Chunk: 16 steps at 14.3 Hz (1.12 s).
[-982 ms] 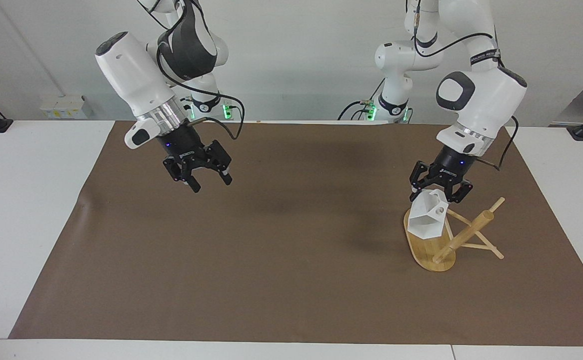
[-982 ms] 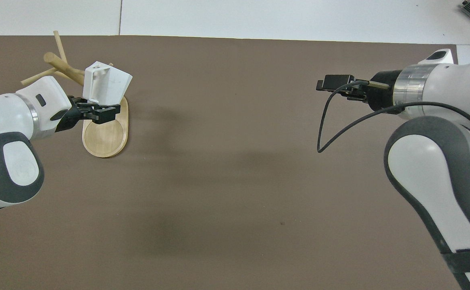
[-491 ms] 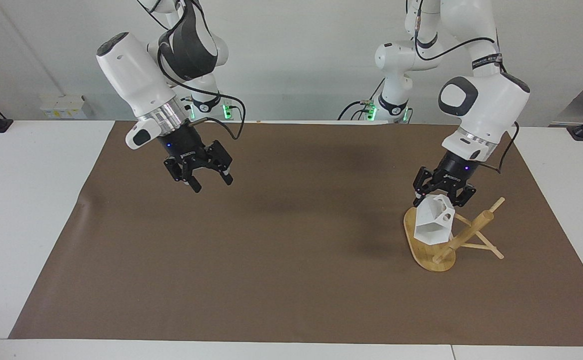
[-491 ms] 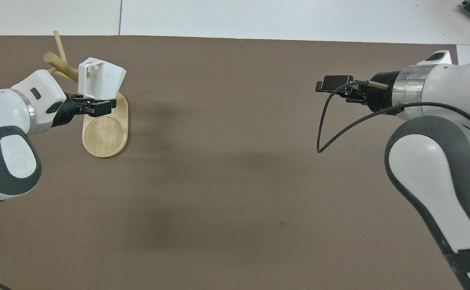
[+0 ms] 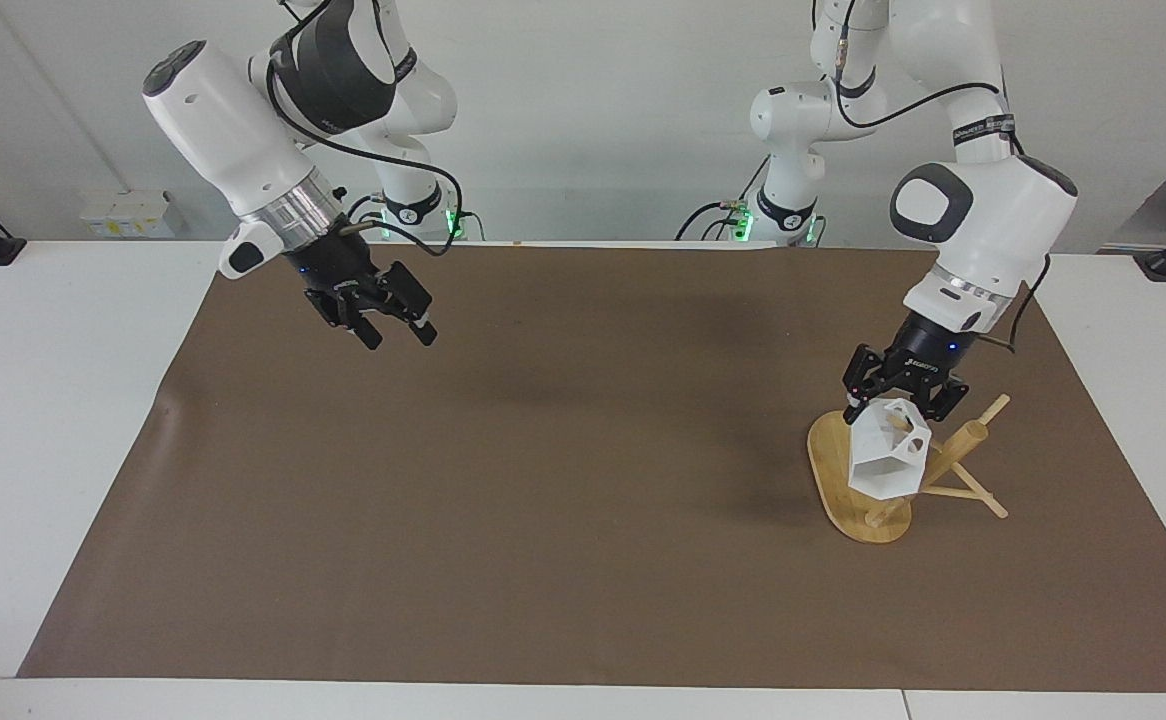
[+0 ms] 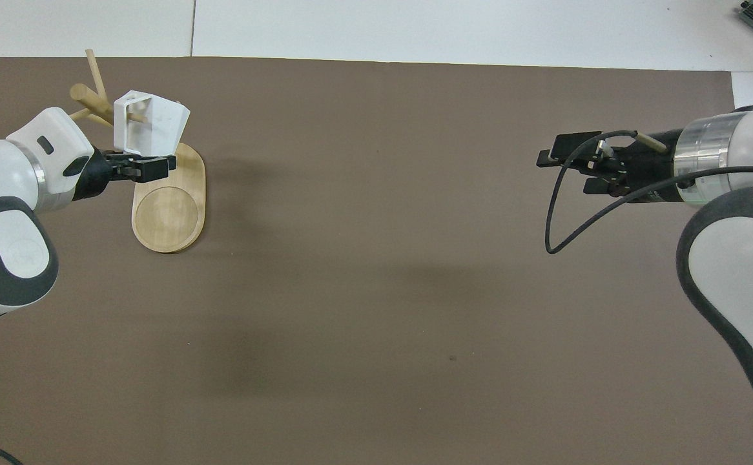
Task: Hang cup on rack
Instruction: 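Move the cup with the left gripper onto a mug tree peg, then open the left gripper and draw it back from the hung cup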
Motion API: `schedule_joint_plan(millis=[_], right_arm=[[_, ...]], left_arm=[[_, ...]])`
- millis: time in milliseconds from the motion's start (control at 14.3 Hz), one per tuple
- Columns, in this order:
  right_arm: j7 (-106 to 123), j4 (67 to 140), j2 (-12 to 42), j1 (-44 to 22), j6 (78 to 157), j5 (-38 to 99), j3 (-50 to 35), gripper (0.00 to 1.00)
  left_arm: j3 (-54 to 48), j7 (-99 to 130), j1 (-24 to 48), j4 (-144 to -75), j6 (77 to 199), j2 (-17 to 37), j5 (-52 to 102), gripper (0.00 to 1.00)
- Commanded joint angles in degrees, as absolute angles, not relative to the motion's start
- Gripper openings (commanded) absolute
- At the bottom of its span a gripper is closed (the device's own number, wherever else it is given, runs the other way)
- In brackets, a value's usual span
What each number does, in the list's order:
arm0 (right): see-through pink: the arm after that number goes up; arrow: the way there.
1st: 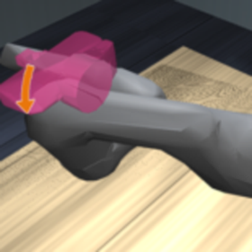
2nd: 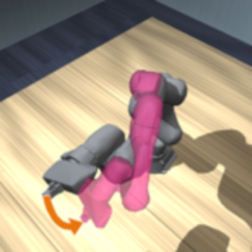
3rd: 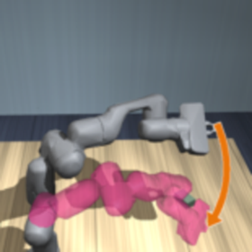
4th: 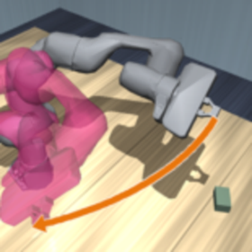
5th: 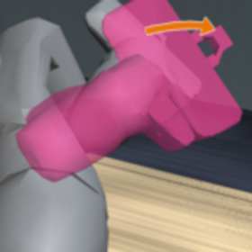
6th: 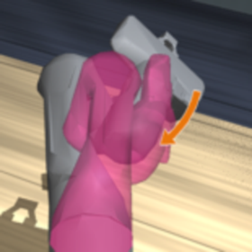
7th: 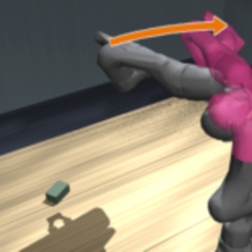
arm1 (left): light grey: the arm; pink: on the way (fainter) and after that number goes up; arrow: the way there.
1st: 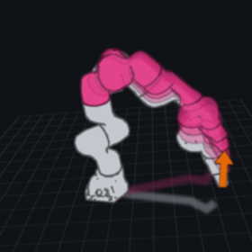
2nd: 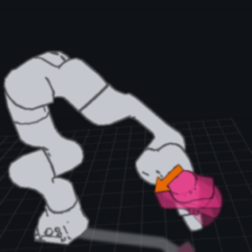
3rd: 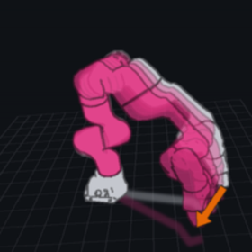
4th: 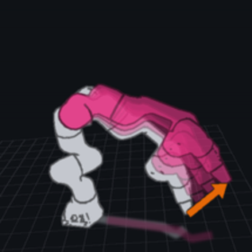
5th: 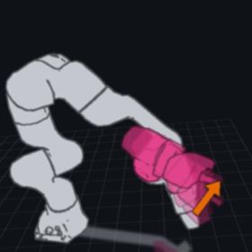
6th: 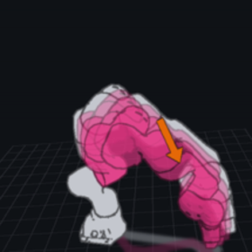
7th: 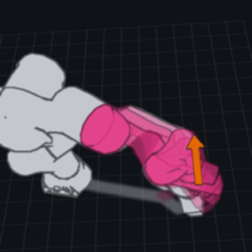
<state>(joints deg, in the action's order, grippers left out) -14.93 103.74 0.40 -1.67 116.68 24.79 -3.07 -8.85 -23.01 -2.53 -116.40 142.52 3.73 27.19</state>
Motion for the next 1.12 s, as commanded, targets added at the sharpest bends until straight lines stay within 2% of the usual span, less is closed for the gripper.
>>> schedule_joint_plan(millis=[0,491,561,631,701,1052], right_arm=[[-15.82,104.50,-0.44,-1.85,114.44,17.10,-2.20,1.00],[-15.56,104.41,-1.14,-1.76,108.73,0.90,-1.84,1.00],[-15.56,104.41,-1.14,-1.76,108.29,-0.43,-1.85,1.00],[-15.47,104.41,-1.23,-1.76,108.28,-1.22,-1.85,1.00],[-15.38,104.33,-1.40,-1.76,108.28,-1.67,-1.76,1.00],[-13.63,103.71,-3.07,-1.76,106.97,-1.85,-0.79,1.00]], left_arm=[[-9.23,-18.03,-2.90,-115.14,143.35,4.74,25.75,0.00],[-9.32,-7.66,-3.78,-115.84,142.47,4.66,25.66,0.00],[-9.32,-7.47,-3.78,-115.67,142.21,4.66,25.66,0.05],[-9.32,-7.47,-3.61,-115.40,142.12,4.75,25.66,0.59],[-9.40,-7.64,-3.52,-115.23,141.95,4.75,25.66,1.00],[-8.97,-7.56,-4.13,-109.26,130.97,4.83,22.61,1.00]])
